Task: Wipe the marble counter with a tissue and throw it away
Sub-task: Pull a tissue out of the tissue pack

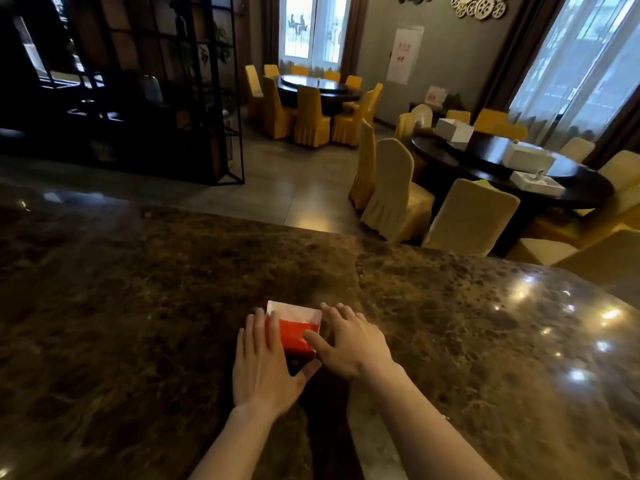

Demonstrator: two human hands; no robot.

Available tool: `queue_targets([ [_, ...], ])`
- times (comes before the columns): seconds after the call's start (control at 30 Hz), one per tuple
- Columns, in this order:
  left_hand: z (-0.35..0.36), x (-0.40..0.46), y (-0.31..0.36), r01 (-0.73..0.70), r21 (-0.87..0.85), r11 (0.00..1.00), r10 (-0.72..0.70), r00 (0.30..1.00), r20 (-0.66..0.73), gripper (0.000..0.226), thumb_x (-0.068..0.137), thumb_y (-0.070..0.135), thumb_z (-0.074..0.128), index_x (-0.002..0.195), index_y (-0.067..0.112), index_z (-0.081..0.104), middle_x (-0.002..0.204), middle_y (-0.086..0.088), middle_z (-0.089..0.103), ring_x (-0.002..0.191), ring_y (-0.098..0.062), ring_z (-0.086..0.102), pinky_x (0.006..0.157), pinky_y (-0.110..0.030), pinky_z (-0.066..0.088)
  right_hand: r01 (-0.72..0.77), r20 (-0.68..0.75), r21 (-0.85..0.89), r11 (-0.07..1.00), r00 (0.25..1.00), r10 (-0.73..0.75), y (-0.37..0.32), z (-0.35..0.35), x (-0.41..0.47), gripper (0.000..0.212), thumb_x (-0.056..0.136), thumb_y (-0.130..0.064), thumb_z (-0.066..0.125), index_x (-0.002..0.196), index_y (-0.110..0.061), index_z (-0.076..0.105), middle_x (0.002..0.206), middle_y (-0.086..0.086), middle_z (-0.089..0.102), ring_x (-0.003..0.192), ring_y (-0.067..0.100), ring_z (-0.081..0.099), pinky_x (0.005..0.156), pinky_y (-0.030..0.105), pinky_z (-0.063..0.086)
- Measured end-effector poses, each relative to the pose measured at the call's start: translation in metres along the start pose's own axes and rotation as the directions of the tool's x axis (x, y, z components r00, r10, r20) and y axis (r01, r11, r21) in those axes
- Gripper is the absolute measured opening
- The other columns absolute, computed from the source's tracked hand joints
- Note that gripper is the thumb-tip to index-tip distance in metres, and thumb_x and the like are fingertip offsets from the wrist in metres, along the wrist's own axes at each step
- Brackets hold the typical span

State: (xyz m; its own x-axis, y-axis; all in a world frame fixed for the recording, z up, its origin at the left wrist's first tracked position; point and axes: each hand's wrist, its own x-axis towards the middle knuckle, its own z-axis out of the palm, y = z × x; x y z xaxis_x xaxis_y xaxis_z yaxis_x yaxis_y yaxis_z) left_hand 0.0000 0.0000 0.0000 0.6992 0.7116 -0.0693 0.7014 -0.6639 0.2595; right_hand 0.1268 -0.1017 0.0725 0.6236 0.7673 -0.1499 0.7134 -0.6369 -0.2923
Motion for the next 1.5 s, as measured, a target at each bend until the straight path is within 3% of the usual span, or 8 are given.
queue_targets([
  [0.1,0.015,-0.005,0.004,-0.068,0.068,0.995,0.072,0.996,-0.059,0.114,0.069,0.091,-0.01,0.161,0.024,-0.014,0.171,-0.015,-0.02,0.157,-0.034,-0.019,0.129,-0.051,-0.002,0.05,-0.052,0.067,0.997,0.998,-0.046,-0.007,0.008,0.008,0.073,0.093,-0.068,0.047,0.155,-0.039,0.023,0.164,-0.001,0.028,0.15,0.027,0.026,0.117,0.053,0.032],
  [0.2,0.027,-0.006,0.008,-0.096,0.09,0.991,0.106,0.989,-0.107,0.104,0.069,0.085,-0.022,0.155,0.028,-0.029,0.167,-0.016,-0.03,0.152,-0.034,-0.031,0.128,-0.052,-0.009,0.092,-0.098,0.087,0.992,0.992,-0.083,-0.015,0.012,0.017,0.066,0.096,-0.046,0.06,0.153,-0.038,0.029,0.161,-0.004,0.035,0.148,0.024,0.031,0.114,0.048,0.037],
  [0.33,0.037,-0.01,0.008,-0.093,0.09,0.992,0.102,0.989,-0.111,0.097,0.078,0.079,-0.02,0.158,0.023,-0.024,0.163,-0.019,-0.035,0.15,-0.035,-0.035,0.128,-0.052,-0.008,0.111,-0.154,0.042,0.993,0.983,-0.103,-0.021,0.019,0.028,0.068,0.09,-0.026,0.074,0.148,-0.034,0.041,0.151,-0.004,0.048,0.139,0.022,0.041,0.108,0.042,0.044],
  [0.57,0.048,-0.009,0.005,-0.076,0.109,0.991,0.089,0.989,-0.121,0.084,0.09,0.071,-0.013,0.156,0.02,-0.02,0.162,-0.022,-0.034,0.149,-0.036,-0.037,0.128,-0.054,-0.002,0.098,-0.273,0.064,0.993,0.959,-0.077,-0.027,0.028,0.041,0.033,0.094,-0.024,0.069,0.126,-0.027,0.067,0.121,-0.004,0.066,0.112,0.017,0.058,0.09,0.033,0.057],
  [0.7,0.046,-0.009,0.005,-0.066,0.063,0.996,0.075,0.985,-0.155,0.082,0.097,0.069,0.002,0.161,0.018,0.001,0.169,-0.025,-0.011,0.157,-0.037,-0.016,0.127,-0.056,0.015,0.122,-0.287,0.078,0.989,0.953,-0.095,-0.028,0.025,0.043,0.013,0.094,-0.026,0.067,0.106,-0.025,0.073,0.104,-0.005,0.064,0.09,0.013,0.059,0.075,0.03,0.057],
  [0.97,0.049,-0.01,0.002,-0.089,0.035,0.995,0.094,0.973,-0.209,0.079,0.099,0.067,0.021,0.163,0.022,0.009,0.17,-0.027,-0.007,0.158,-0.041,-0.002,0.126,-0.057,0.021,0.088,-0.403,0.305,0.948,0.914,0.044,-0.034,0.004,0.046,0.017,0.096,-0.013,0.062,0.107,-0.023,0.07,0.104,-0.005,0.061,0.088,0.011,0.058,0.073,0.03,0.056],
  [1.17,0.05,-0.009,0.001,-0.105,0.04,0.994,0.111,0.972,-0.205,0.074,0.099,0.069,0.013,0.163,0.033,0.002,0.17,-0.023,-0.012,0.158,-0.039,-0.01,0.127,-0.058,0.017,0.146,-0.542,0.354,0.924,0.837,0.076,-0.029,-0.021,0.045,0.013,0.095,-0.014,0.064,0.106,-0.019,0.068,0.103,-0.005,0.061,0.085,0.008,0.055,0.067,0.019,0.044],
  [1.5,0.05,-0.007,0.001,-0.101,0.062,0.993,0.11,0.978,-0.174,0.081,0.092,0.073,0.009,0.163,0.035,0.001,0.171,-0.023,-0.004,0.157,-0.041,-0.011,0.128,-0.059,0.01,0.187,-0.592,0.57,0.8,0.769,0.242,0.013,-0.05,0.013,0.007,0.105,-0.019,0.049,0.108,-0.019,0.056,0.089,-0.013,0.062,0.075,0.009,0.064,0.063,0.033,0.06],
])
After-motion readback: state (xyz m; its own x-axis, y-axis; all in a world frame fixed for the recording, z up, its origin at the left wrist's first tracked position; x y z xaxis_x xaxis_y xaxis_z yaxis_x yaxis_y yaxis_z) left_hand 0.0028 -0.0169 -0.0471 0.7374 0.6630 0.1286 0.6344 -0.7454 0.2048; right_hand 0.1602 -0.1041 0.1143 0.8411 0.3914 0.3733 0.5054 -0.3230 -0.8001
